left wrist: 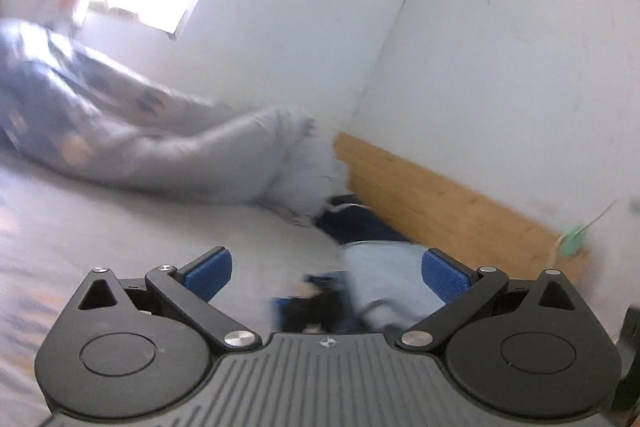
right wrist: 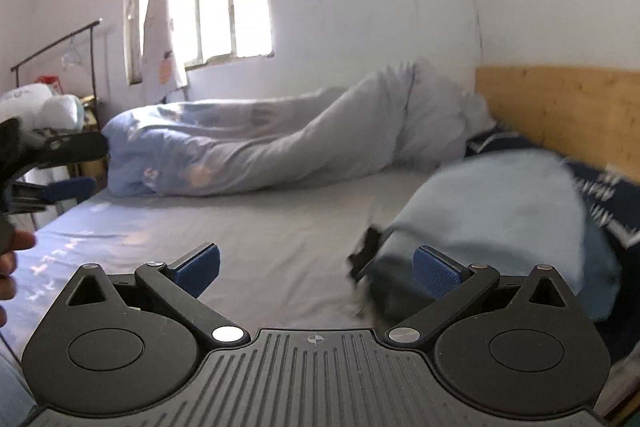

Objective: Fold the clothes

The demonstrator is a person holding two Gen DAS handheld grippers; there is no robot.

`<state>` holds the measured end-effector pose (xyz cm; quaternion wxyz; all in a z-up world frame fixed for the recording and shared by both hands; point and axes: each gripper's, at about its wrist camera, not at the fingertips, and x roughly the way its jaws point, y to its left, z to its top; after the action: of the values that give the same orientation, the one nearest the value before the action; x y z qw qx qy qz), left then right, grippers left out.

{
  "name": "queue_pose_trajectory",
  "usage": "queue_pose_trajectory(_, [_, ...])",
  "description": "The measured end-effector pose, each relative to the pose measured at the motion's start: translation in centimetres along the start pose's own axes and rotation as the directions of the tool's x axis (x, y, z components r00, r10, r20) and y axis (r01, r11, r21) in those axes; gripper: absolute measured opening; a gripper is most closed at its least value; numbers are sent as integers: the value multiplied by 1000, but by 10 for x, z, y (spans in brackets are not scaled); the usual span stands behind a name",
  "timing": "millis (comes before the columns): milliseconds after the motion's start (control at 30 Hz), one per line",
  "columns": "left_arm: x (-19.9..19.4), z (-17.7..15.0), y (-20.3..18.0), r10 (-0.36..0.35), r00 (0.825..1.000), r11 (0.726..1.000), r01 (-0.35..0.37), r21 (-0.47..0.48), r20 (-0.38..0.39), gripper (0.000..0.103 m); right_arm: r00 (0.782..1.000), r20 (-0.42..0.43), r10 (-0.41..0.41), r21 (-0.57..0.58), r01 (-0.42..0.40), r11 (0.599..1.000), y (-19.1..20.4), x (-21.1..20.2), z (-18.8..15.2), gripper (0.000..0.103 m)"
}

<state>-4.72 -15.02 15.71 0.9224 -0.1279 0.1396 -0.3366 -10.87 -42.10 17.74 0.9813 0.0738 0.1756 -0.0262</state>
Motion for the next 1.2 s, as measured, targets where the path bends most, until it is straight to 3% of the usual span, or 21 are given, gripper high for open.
queue_pose_trajectory(67, [-7,-12,4,56,998,997,-55,56,-12,103,999,-27,37,55,-35,998,10,8,-14,103])
queue_pose_trajectory(233, [-14,-56,33,225,974,969,-220,110,-34,103,997,-81,17,46,-14,999,39,30,-42,103])
queue_pose_trajectory(367, [-23,-81,70,339,938,940,-335,61,-75,103,981,-191,41,4,-41,999,53,60,-60,103])
queue_pose_trajectory(433, [-32,-90,88,374,923,927,-374,21,-90,103,982,-186,32,-80,-48,996,62,72,-72,103])
queue_pose_trajectory(567, [-37,-106,108,454,881,890,-456,19,-133,103,978,-206,13,-130,-40,991,75,95,-98,103])
queue_pose_trajectory(700, [-30,-114,112,473,857,879,-474,46,-203,103,969,-242,49,-180,-94,979,100,111,-113,103])
queue_pose_trajectory(800, [-20,-126,112,493,839,870,-478,123,-229,103,956,-281,91,-178,-144,973,112,114,-126,103])
queue_pose_trajectory(1000, [-13,-131,122,501,814,863,-496,97,-295,103,936,-349,52,-136,-106,985,118,123,-138,103])
queue_pose_trajectory(1100, [-14,-133,128,530,791,843,-529,94,-305,103,926,-375,29,-113,-76,991,121,123,-143,103])
queue_pose_trajectory(1200, [-17,-135,131,539,785,836,-542,84,-306,103,920,-392,0,-104,-45,994,124,119,-147,103])
